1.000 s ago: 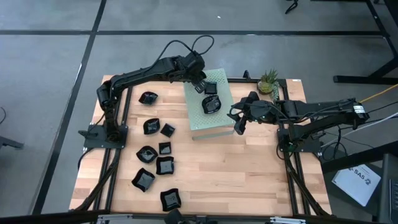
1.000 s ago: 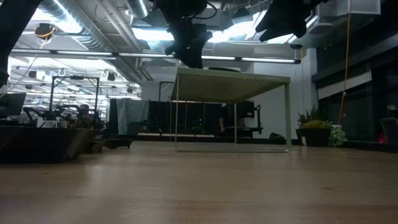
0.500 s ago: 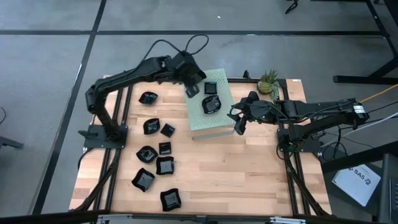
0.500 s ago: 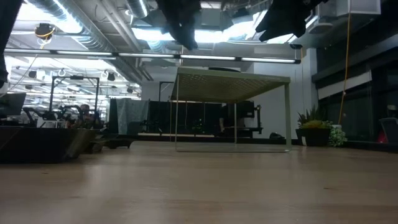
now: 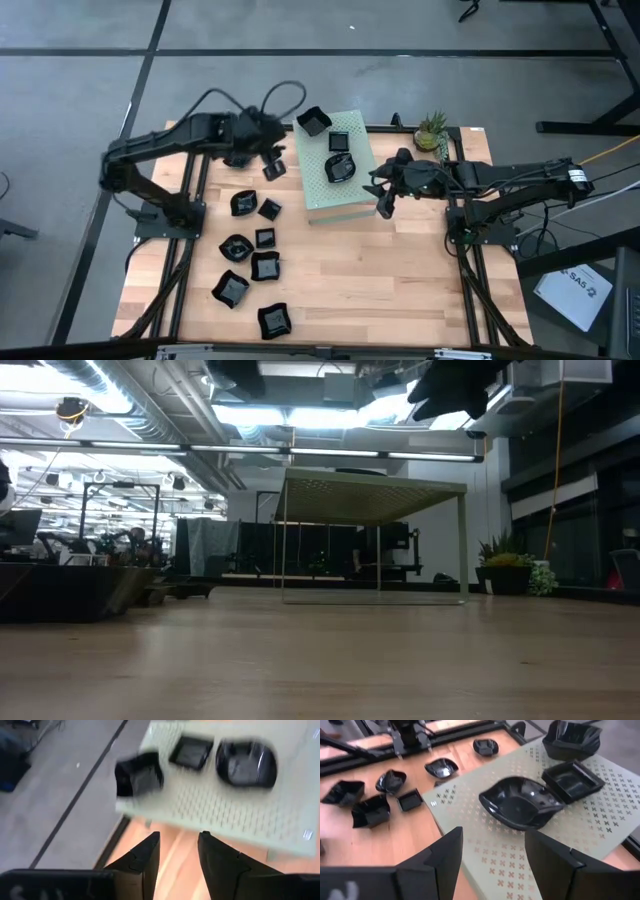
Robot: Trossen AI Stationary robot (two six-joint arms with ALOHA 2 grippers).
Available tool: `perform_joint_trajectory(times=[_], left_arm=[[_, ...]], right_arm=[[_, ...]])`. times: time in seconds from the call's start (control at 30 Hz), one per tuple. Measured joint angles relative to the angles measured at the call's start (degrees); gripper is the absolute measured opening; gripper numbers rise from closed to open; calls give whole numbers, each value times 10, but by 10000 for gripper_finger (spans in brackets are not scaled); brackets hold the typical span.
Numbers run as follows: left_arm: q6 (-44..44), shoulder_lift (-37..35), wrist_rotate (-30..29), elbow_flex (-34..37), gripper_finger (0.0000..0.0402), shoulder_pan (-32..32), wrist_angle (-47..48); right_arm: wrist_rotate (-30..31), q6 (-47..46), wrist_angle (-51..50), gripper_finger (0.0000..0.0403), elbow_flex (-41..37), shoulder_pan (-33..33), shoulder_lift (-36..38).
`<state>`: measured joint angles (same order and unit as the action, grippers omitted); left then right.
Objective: Pick & Place Mini shaped plates
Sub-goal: Stack the black leaf shaped plate on top of the black leaf shape plates on the shelf
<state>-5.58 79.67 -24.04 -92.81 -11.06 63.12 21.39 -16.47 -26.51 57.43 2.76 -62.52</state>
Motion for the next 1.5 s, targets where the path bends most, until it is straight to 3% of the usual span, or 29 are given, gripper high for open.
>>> perform_joint_trajectory(times=[0.3,0.53,0.97,1.3,1.5], left_arm=[[-72,-140,-16,216,127,40,-90],[-78,-219,-20,289,127,65,-100],[23,-187,-23,303,127,64,46],[24,-184,-45,440,127,57,15],[46,-184,-66,501,127,57,-39]], right_arm=[[-33,0,14,212,0,0,0],[-63,17,14,212,0,20,-4],[-60,64,11,212,0,121,-44],[-61,-23,-67,212,0,125,-45],[-60,-11,-78,212,0,125,-45]])
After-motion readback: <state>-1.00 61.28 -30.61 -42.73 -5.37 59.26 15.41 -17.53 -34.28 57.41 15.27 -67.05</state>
